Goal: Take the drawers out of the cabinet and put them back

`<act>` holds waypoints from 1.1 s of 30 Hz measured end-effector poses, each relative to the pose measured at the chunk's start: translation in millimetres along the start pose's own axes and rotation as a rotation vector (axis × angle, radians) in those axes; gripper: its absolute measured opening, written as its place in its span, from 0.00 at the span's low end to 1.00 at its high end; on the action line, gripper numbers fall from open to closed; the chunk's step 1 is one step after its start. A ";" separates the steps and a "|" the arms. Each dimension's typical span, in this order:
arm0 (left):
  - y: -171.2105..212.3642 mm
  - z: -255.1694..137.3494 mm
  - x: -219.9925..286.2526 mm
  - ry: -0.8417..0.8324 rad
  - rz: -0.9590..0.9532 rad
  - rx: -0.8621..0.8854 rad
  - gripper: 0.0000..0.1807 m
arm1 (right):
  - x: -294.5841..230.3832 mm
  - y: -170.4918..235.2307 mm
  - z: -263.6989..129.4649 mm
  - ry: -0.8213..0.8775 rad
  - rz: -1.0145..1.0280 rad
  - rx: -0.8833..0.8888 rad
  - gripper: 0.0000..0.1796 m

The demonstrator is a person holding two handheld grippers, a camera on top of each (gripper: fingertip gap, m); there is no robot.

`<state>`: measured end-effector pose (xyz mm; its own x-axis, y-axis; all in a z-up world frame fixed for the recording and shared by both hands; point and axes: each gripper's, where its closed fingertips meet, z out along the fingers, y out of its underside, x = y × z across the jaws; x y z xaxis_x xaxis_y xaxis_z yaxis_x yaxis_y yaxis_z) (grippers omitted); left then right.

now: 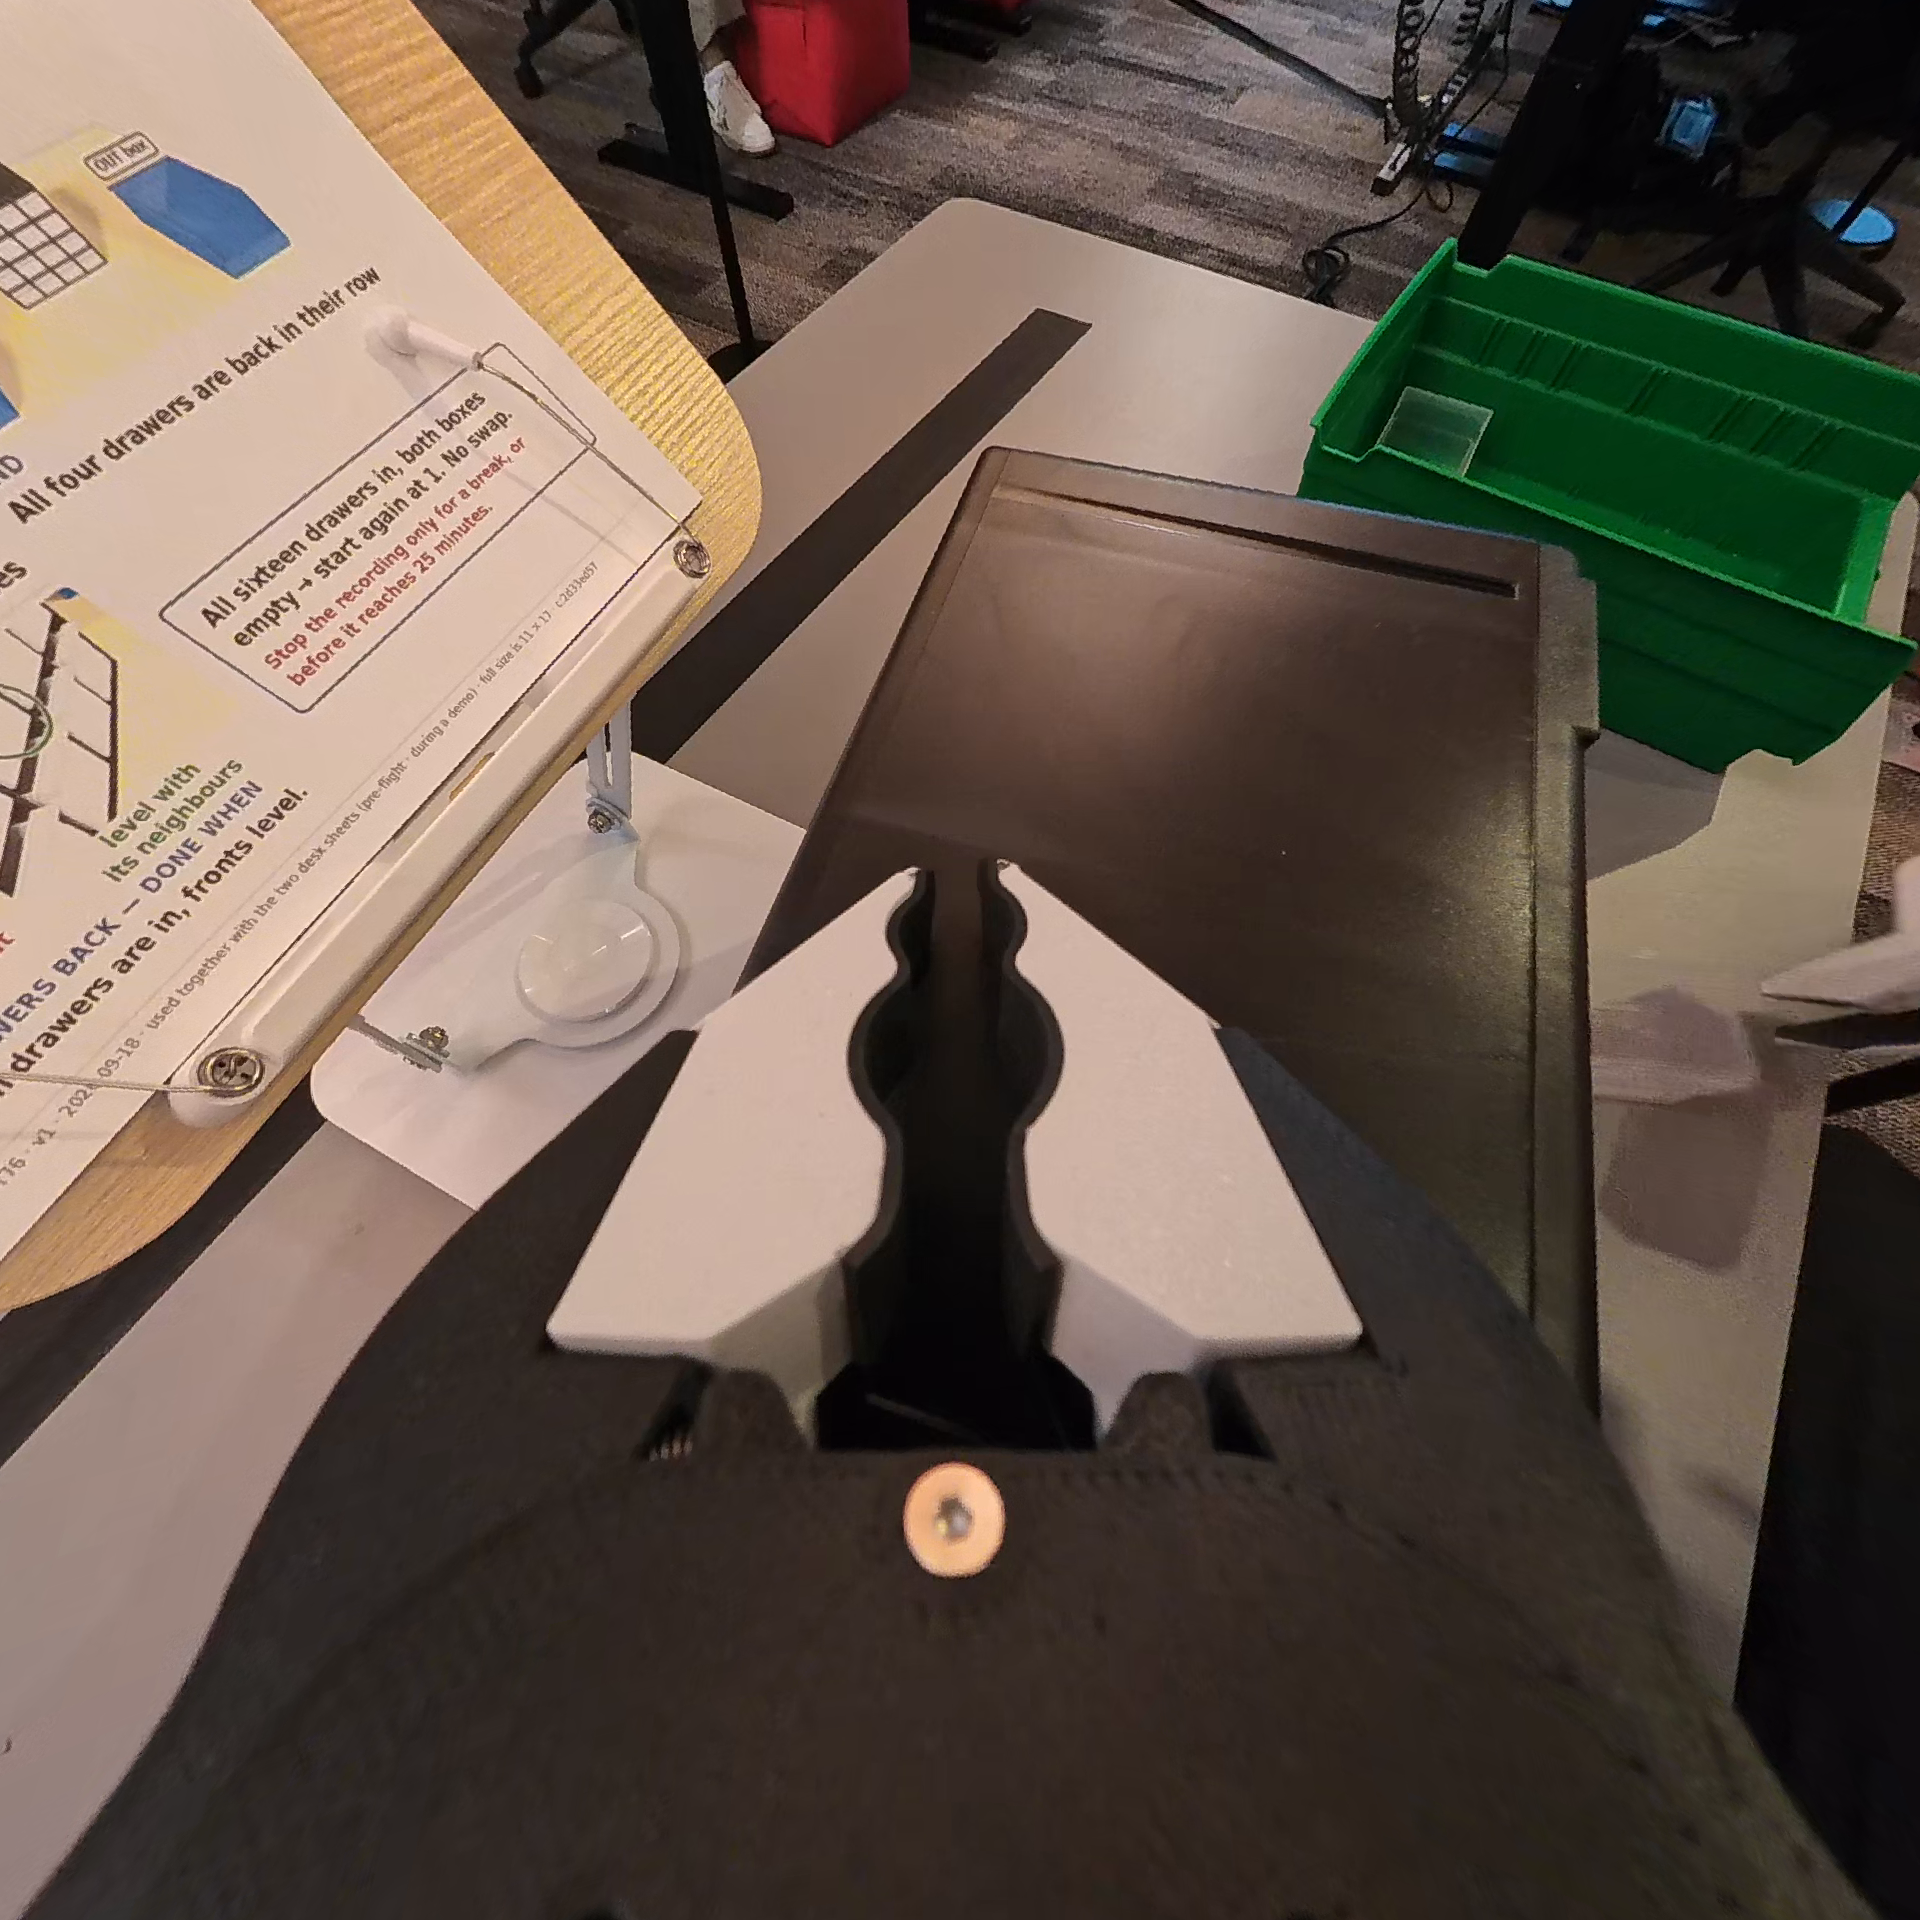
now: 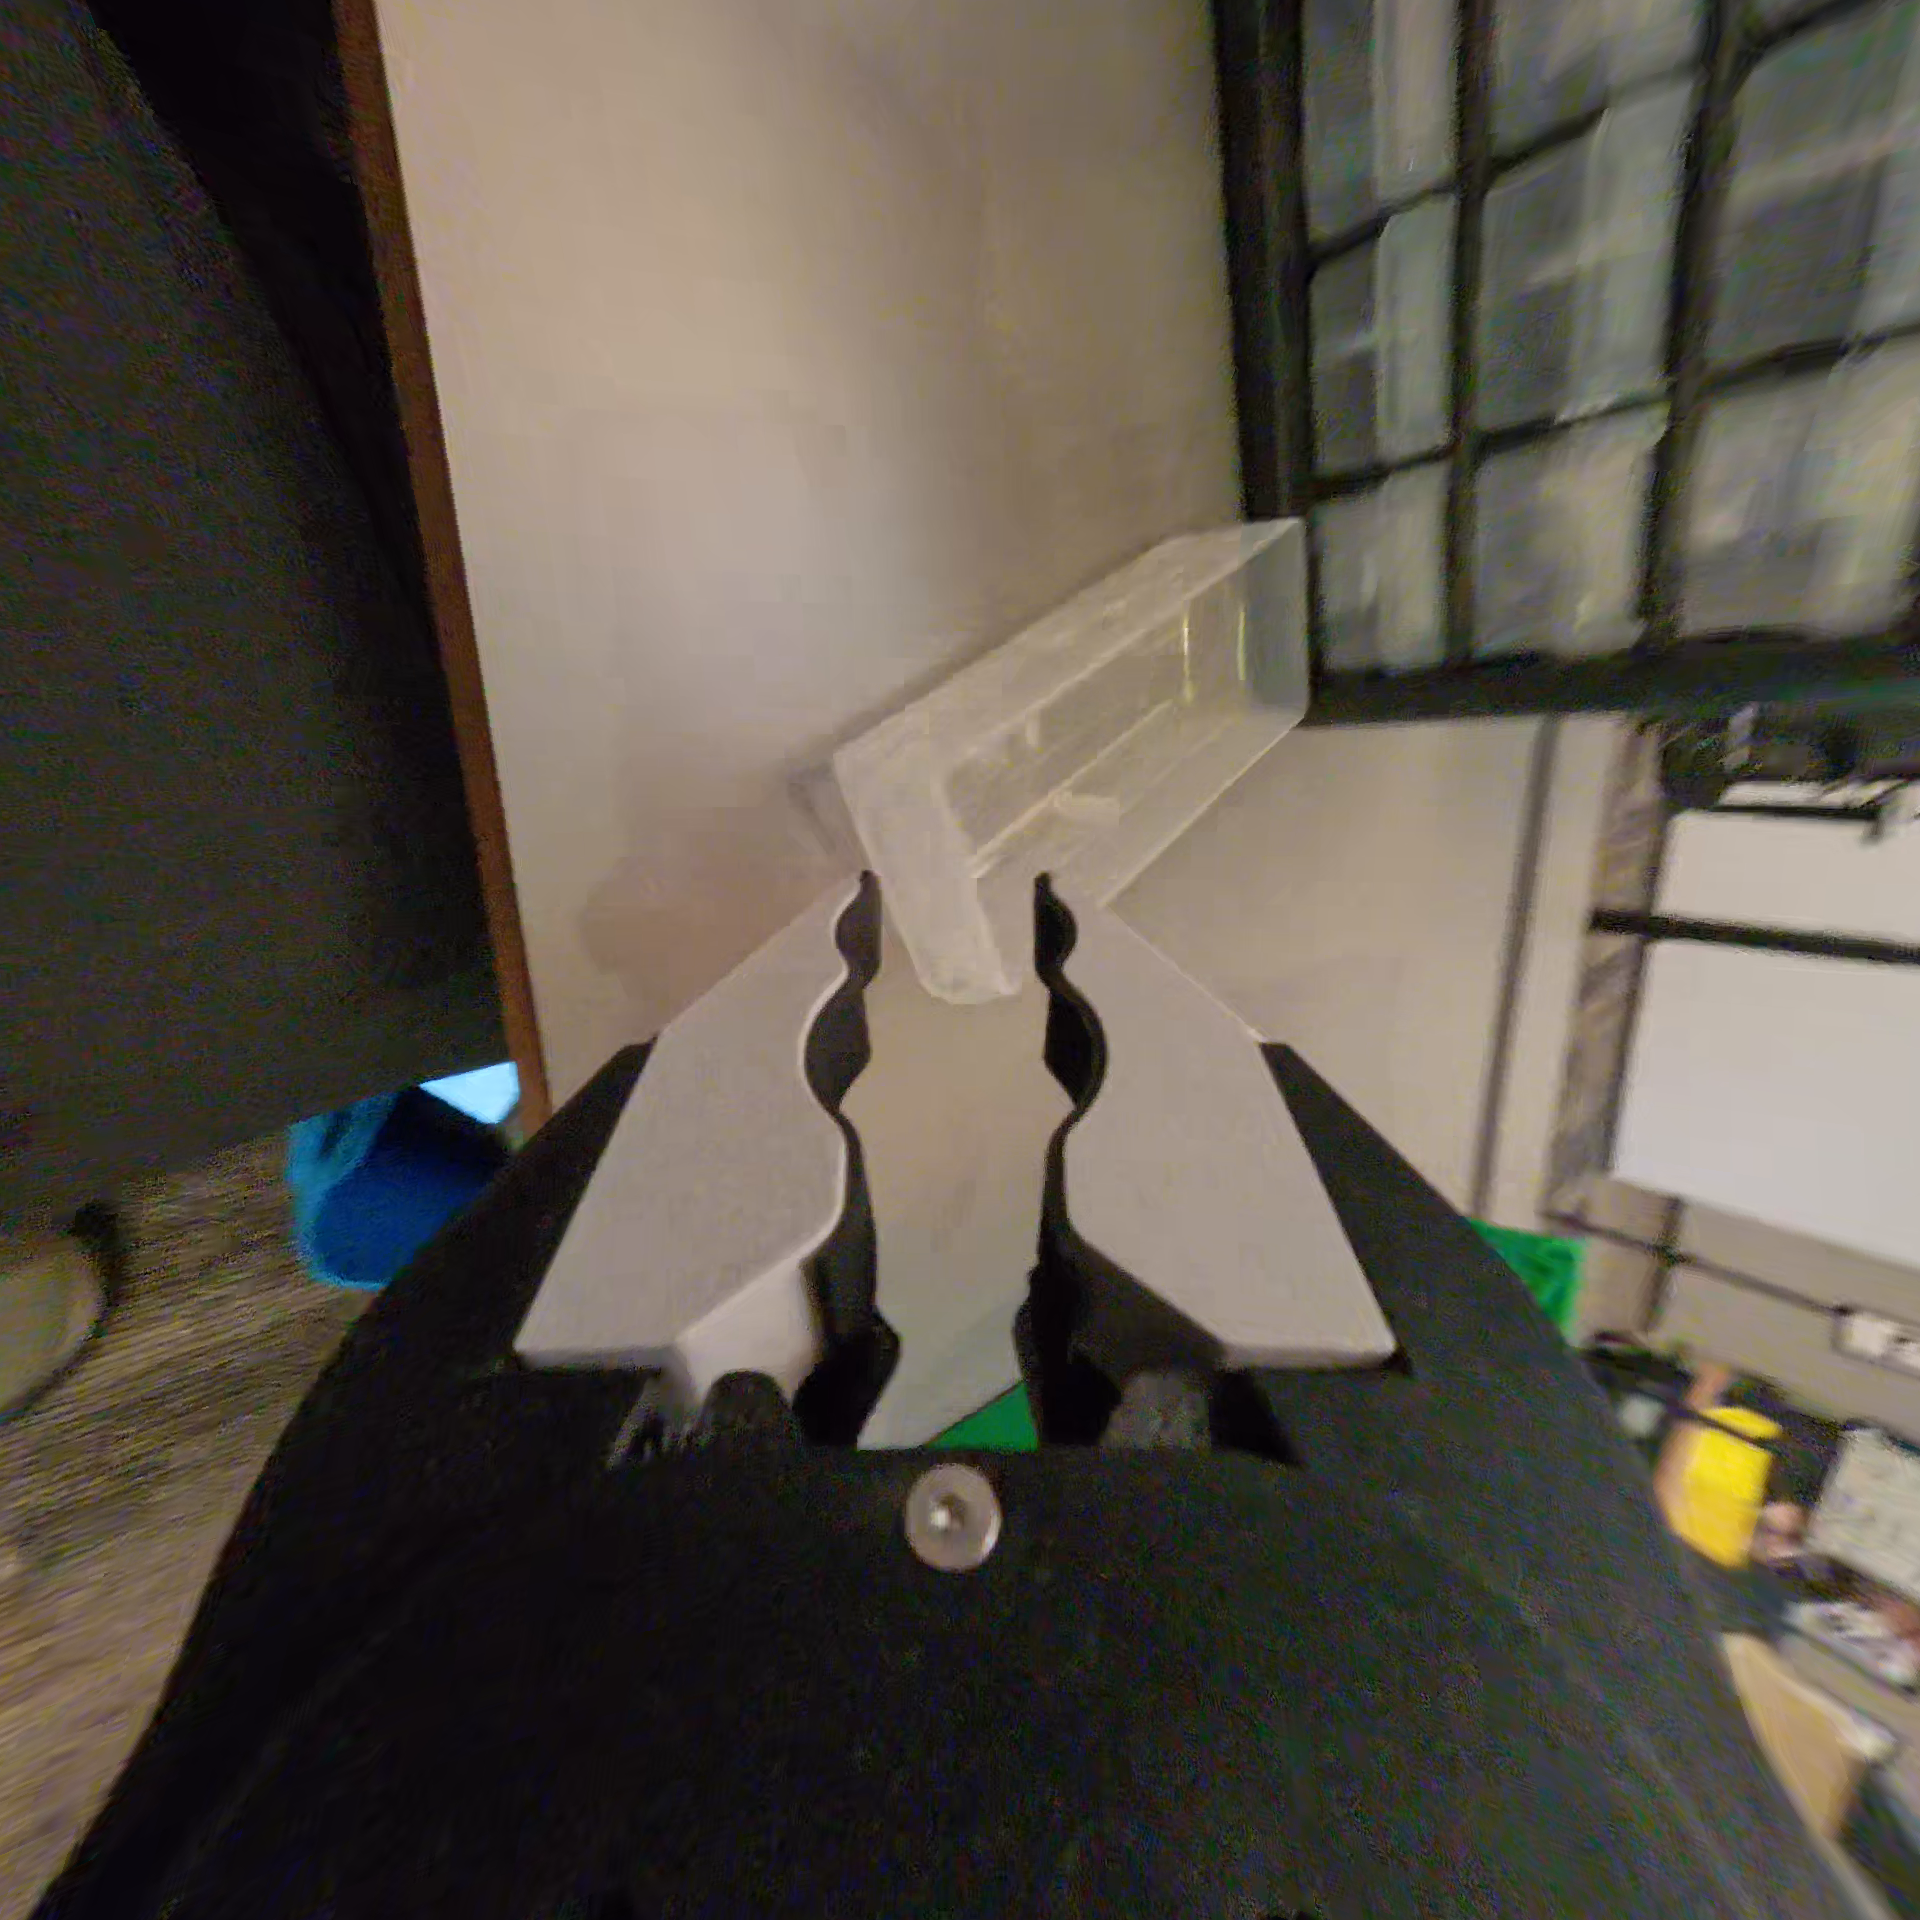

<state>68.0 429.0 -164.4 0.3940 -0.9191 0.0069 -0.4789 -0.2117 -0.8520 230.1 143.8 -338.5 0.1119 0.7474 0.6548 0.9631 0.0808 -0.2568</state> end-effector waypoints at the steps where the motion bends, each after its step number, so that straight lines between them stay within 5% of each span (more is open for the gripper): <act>1: 0.0 -0.1 0.0 0.000 0.000 0.001 0.05 | -2.2 2.4 0.5 -0.028 0.054 -0.007 0.18; 6: 0.0 -0.1 0.0 0.002 -0.001 0.000 0.05 | 20.4 -17.3 2.2 -0.138 0.516 0.037 0.43; 9: 0.0 -0.1 0.1 0.001 -0.001 0.001 0.05 | 33.1 -30.9 20.6 -0.210 0.714 0.026 0.45; 15: -0.1 -0.4 0.2 -0.001 -0.002 0.003 0.05 | 38.0 1.1 77.0 -0.279 0.795 -0.183 0.47; 20: -0.2 -0.5 0.5 0.005 0.000 0.005 0.05 | 24.2 1.8 85.1 -0.427 0.820 -0.212 0.37; 28: -0.2 -0.5 1.0 0.008 0.004 0.004 0.05 | 91.6 21.5 8.7 -0.277 0.662 -0.079 0.33; 33: -0.3 -0.3 1.0 0.006 0.002 0.004 0.05 | 163.9 133.1 -59.8 -0.058 0.522 -0.269 0.33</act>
<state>68.3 428.1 -164.0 0.3879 -0.9216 0.0083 -0.4766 -0.2083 -0.8541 391.2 237.6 -222.9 0.5812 0.6790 0.4485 0.8135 -0.4715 -0.3404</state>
